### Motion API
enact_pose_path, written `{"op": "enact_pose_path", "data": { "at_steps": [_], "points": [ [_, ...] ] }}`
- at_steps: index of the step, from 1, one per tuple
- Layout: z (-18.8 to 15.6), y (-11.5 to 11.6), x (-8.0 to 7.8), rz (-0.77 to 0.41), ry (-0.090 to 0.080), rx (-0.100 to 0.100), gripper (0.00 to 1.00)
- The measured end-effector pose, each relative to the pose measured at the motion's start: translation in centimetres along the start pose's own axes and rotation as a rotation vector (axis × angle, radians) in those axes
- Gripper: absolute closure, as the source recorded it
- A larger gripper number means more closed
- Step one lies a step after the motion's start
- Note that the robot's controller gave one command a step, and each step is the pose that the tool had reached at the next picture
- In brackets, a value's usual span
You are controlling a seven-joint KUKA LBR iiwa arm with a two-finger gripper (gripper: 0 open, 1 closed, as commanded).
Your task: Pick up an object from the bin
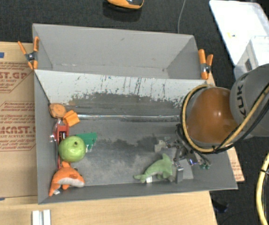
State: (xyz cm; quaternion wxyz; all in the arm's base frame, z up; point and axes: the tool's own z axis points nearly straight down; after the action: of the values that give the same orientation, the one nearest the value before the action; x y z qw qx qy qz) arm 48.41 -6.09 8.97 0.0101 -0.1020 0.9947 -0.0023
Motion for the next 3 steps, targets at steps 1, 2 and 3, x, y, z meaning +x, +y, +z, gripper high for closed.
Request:
{"op": "enact_pose_path", "data": {
  "at_steps": [1,2,3],
  "points": [
    [0.43,0.28,0.21,-0.08,0.002,0.001,0.0],
    [0.72,0.45,-0.07,-0.034,0.0,0.001,0.0],
    [0.36,0.24,-0.6,-0.014,0.001,0.0,0.0]
  ]
}}
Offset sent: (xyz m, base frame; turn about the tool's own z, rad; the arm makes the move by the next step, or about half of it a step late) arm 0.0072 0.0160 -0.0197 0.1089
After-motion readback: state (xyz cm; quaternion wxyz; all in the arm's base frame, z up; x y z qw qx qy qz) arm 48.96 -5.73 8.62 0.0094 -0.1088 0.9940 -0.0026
